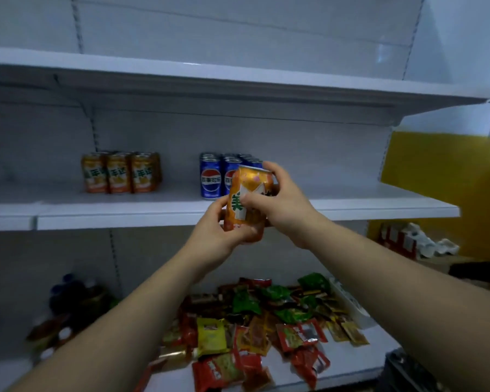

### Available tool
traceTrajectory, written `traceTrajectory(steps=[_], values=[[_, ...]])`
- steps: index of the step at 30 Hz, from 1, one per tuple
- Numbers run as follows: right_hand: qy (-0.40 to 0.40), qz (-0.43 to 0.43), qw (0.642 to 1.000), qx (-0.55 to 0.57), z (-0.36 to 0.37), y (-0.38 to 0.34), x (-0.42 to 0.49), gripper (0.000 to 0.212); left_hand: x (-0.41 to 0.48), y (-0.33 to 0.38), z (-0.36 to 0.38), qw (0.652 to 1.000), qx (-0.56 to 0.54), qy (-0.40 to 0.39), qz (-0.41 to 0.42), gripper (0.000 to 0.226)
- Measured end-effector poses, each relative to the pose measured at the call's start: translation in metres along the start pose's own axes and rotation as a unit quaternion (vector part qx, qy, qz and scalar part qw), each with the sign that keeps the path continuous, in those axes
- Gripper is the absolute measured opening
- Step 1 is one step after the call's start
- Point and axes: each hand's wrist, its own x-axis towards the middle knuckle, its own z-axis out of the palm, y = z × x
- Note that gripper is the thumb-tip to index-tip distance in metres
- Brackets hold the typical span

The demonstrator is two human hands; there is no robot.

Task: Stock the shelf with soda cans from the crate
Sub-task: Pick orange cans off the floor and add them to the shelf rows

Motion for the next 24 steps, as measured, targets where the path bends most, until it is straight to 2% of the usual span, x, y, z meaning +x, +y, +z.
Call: traceTrajectory(steps=[5, 11, 16, 21, 24], values=[[-0.015, -0.023, 0.999, 0.016, 0.063, -0.003, 0.047, 0.084, 0.019, -0.009, -0.073, 0.996, 0.085, 0.037, -0.006, 0.052], [-0.066, -0.012, 0.998, 0.018, 0.123, 0.006, 0.101, 0.084, 0.044, -0.032, -0.170, 0.960, 0.261, 0.067, -0.077, 0.071], [-0.083, -0.006, 0.996, 0.001, 0.167, 0.027, 0.144, 0.083, 0.065, -0.057, -0.246, 0.871, 0.459, 0.089, -0.149, 0.065], [-0.097, -0.022, 0.995, 0.002, 0.207, 0.047, 0.183, 0.079, 0.088, -0.091, -0.322, 0.799, 0.556, 0.133, -0.187, 0.063], [-0.101, -0.040, 0.994, -0.004, 0.233, 0.055, 0.203, 0.084, 0.099, -0.106, -0.350, 0.743, 0.624, 0.116, -0.213, 0.063]])
